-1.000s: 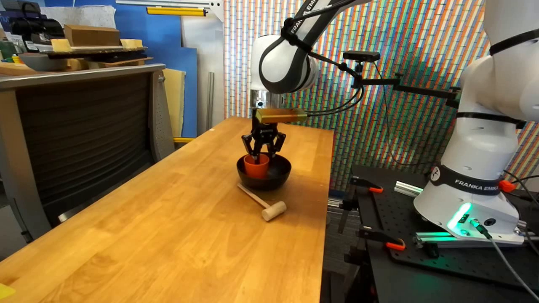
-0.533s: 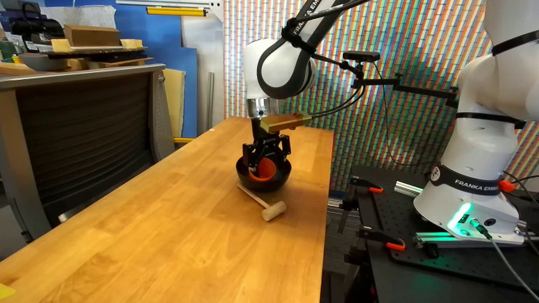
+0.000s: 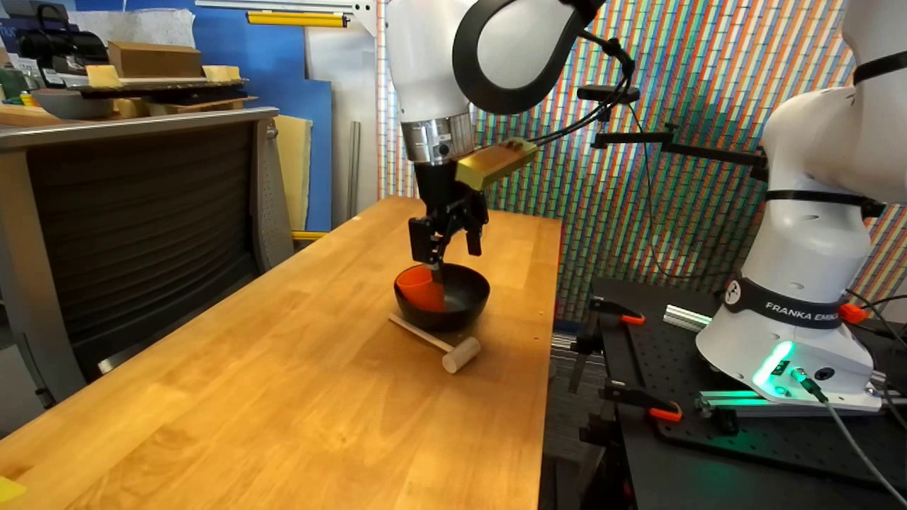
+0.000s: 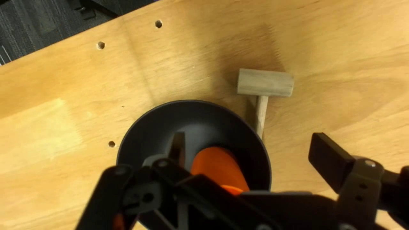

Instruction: Put the orange cup inside the black bowl

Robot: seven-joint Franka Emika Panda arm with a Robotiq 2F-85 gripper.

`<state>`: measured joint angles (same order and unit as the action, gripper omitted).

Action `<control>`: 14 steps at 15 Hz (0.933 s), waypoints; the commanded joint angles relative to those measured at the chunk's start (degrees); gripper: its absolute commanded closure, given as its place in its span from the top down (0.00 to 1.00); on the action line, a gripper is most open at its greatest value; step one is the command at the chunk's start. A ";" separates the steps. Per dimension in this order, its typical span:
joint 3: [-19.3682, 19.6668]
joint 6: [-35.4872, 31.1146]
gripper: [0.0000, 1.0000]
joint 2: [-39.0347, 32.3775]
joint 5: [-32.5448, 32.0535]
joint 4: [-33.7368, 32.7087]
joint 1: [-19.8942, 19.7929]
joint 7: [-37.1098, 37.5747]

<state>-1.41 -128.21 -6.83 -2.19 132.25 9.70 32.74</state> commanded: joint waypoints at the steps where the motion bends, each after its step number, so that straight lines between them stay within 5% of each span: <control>1: -3.00 6.53 1.00 5.87 0.03 -0.51 0.20 -4.19; 10: -8.81 27.95 1.00 17.00 4.56 -9.17 1.80 -28.46; 11: -9.32 23.76 1.00 15.08 3.01 -7.12 1.13 -22.85; 14: -9.43 24.42 1.00 15.83 3.16 -7.14 1.12 -23.40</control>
<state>-10.44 -103.90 8.99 0.91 125.22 11.22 9.38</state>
